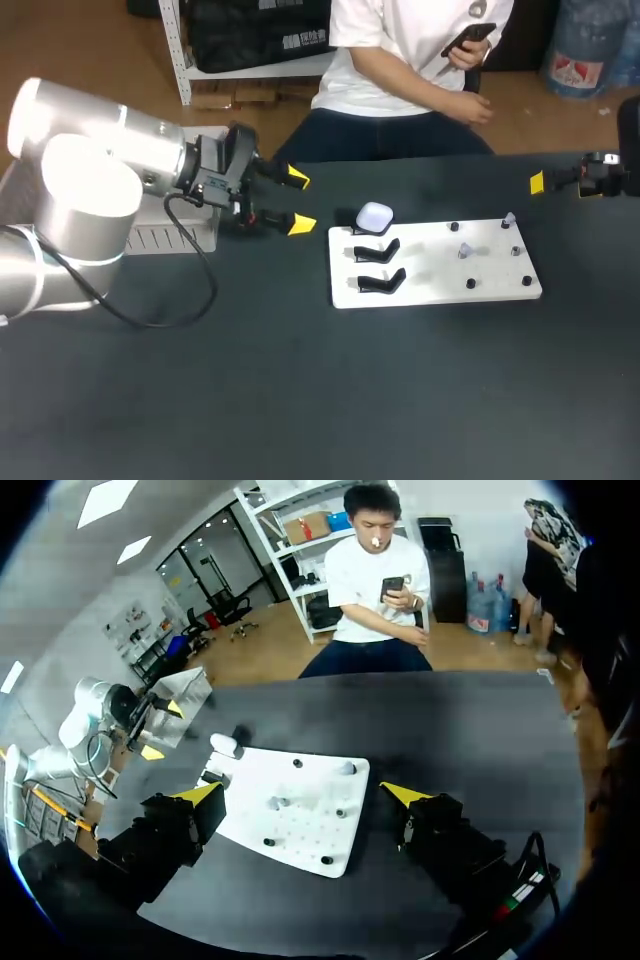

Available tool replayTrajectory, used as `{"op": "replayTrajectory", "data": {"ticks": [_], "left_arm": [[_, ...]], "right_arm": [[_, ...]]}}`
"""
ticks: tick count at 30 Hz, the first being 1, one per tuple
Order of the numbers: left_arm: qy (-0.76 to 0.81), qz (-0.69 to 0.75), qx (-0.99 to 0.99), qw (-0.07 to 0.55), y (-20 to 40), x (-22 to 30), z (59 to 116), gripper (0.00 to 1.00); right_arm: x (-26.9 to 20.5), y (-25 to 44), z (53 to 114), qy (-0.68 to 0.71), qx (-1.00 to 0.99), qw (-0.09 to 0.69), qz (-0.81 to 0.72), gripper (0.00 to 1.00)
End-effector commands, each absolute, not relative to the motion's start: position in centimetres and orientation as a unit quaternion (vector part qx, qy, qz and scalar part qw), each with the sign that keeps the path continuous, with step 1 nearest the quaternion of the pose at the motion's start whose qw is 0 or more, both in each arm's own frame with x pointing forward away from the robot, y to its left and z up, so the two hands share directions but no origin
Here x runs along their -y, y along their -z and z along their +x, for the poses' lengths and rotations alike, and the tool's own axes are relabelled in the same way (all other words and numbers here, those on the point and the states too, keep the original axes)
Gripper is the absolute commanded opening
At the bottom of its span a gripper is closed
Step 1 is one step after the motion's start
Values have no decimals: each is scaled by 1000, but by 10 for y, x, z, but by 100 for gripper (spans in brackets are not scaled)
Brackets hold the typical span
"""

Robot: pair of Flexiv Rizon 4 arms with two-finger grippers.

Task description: Pick up each earbud case from the left stands, insert the matching earbuds, close the lid, and place the case in the box.

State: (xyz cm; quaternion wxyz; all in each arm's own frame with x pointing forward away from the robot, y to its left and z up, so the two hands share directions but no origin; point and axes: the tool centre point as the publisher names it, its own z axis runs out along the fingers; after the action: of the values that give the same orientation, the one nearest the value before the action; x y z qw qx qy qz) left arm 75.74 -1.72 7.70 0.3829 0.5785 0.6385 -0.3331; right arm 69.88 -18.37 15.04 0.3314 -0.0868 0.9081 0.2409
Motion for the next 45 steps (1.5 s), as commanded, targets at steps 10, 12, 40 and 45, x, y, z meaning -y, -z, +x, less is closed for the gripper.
{"op": "replayTrajectory", "data": {"ticks": [10,12,40,45], "left_arm": [[335,579,-636,384,-71,20,762,100],[335,579,-636,384,-71,20,762,100],[353,568,-652,358,-36,85,789,100],[361,580,-640,352,-32,97,789,100]], "right_arm": [[184,-150,700,-242,-908,331,-88,100],[184,-150,700,-242,-908,331,-88,100],[184,-150,700,-242,-908,331,-88,100],[184,-150,700,-242,-908,331,-88,100]]}}
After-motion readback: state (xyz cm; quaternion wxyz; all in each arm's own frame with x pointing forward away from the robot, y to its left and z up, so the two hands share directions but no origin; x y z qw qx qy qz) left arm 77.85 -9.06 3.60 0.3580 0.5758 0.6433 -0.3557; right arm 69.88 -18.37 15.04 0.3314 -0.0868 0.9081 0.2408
